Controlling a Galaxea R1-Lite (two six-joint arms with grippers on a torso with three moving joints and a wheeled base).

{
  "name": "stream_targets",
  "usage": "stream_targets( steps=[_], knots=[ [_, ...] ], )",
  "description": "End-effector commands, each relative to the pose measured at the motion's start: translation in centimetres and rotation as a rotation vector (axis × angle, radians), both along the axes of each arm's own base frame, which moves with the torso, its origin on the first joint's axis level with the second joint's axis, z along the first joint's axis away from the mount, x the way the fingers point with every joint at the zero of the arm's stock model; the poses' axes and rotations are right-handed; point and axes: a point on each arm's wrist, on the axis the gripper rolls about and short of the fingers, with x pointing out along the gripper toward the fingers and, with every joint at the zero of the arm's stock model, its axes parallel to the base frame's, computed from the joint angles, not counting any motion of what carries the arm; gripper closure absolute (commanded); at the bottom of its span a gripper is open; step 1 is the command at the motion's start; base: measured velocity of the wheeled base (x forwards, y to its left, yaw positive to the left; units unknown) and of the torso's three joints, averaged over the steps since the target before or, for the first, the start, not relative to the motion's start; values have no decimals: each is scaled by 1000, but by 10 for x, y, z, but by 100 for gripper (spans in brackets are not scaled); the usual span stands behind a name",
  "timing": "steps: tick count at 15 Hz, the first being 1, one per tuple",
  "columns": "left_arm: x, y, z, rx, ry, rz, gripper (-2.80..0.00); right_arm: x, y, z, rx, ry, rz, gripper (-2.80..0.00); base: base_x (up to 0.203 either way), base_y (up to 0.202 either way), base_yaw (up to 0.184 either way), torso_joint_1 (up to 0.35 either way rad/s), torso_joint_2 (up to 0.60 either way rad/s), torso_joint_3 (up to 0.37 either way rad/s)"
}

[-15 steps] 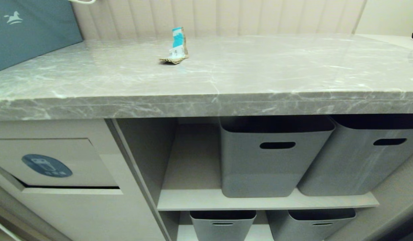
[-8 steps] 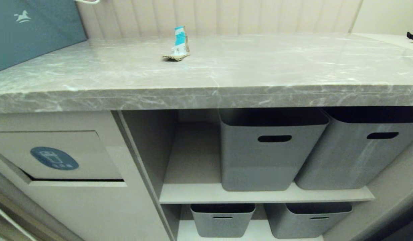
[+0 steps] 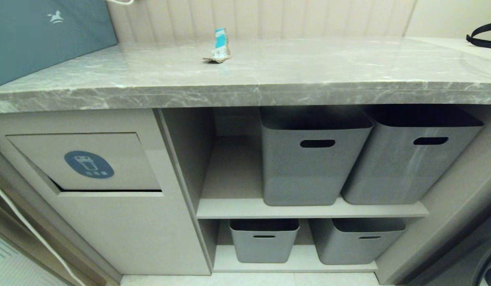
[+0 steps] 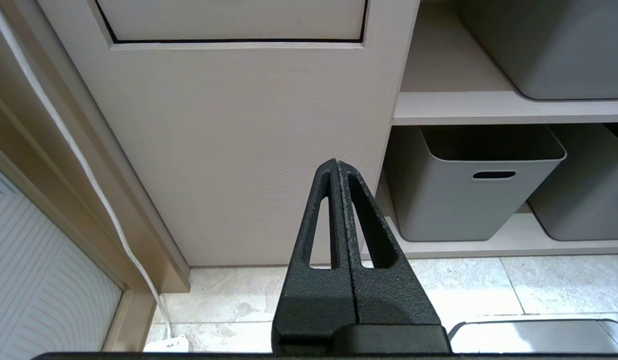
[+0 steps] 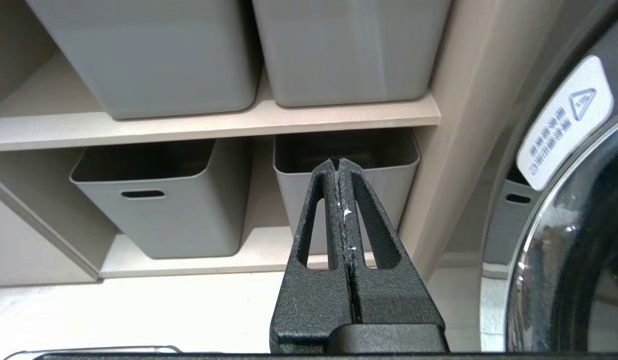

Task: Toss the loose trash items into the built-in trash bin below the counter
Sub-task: Pick up the garbage

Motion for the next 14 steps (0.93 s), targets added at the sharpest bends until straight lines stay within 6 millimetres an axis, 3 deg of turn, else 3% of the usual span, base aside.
stream_targets(
  steps=[1, 14],
  knots=[
    [0, 0, 0, 0, 3, 0, 0, 0, 0, 0, 1, 1, 0, 0, 0, 0, 0, 0, 0, 0],
    [0, 0, 0, -4, 3, 1, 0, 0, 0, 0, -16, 2, 6, 0, 0, 0, 0, 6, -23, -15]
  ],
)
